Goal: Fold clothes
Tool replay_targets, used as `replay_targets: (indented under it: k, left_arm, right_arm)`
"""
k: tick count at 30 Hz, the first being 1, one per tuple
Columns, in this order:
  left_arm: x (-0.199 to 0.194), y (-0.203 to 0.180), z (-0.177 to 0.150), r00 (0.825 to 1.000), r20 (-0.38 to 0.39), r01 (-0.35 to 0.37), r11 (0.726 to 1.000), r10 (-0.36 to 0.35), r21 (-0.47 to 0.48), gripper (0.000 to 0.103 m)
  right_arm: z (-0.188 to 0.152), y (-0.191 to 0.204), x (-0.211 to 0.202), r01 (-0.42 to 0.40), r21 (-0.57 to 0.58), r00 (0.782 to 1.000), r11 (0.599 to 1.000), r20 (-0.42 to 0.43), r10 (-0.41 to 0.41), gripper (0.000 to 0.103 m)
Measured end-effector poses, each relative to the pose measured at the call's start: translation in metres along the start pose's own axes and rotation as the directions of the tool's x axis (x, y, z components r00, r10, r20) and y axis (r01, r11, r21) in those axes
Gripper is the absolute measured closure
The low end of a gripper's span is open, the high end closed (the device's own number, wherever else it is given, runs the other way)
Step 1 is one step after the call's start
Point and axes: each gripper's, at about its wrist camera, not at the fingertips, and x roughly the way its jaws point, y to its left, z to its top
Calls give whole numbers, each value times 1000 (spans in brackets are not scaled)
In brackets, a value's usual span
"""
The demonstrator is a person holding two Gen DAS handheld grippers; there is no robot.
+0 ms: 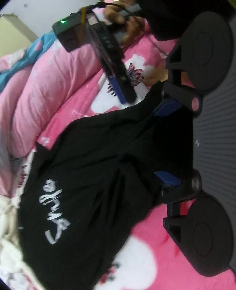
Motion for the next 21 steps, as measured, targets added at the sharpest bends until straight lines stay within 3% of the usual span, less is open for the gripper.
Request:
replay_targets:
  k: [3, 4, 5, 6, 7, 10, 13, 21]
  left_arm:
    - [9, 3, -3, 999, 1, -38, 996, 38, -81, 70]
    - [9, 8, -4, 999, 4, -36, 992, 37, -121, 85]
    - [8, 13, -5, 999, 6, -34, 986, 35, -161, 91]
    - [8, 18, -6, 999, 9, -31, 979, 34, -200, 92]
    - [4, 21, -9, 999, 15, -37, 974, 42, -223, 94]
    - [-24, 31, -14, 998, 36, -40, 963, 52, -267, 95]
    - [-61, 46, -26, 993, 75, -67, 949, 95, -308, 95]
    - [-111, 84, -75, 959, 46, -231, 862, 281, -452, 95]
  right_arm:
    - [-7, -9, 22, -60, 67, 998, 996, 4, 60, 40]
    - [-8, -11, 30, -60, 86, 998, 994, -8, 61, 48]
    - [-8, -13, 37, -56, 106, 998, 993, -16, 58, 56]
    - [-7, -16, 42, -54, 119, 998, 991, -22, 57, 81]
    - [-7, -16, 42, -42, 126, 999, 991, -29, 46, 97]
    - [-6, -24, 26, -48, 157, 999, 986, 3, 48, 100]
    - [-12, -36, -7, -6, 158, 998, 987, 58, -3, 100]
    - [-34, -90, -66, 146, 227, 970, 963, 158, -184, 100]
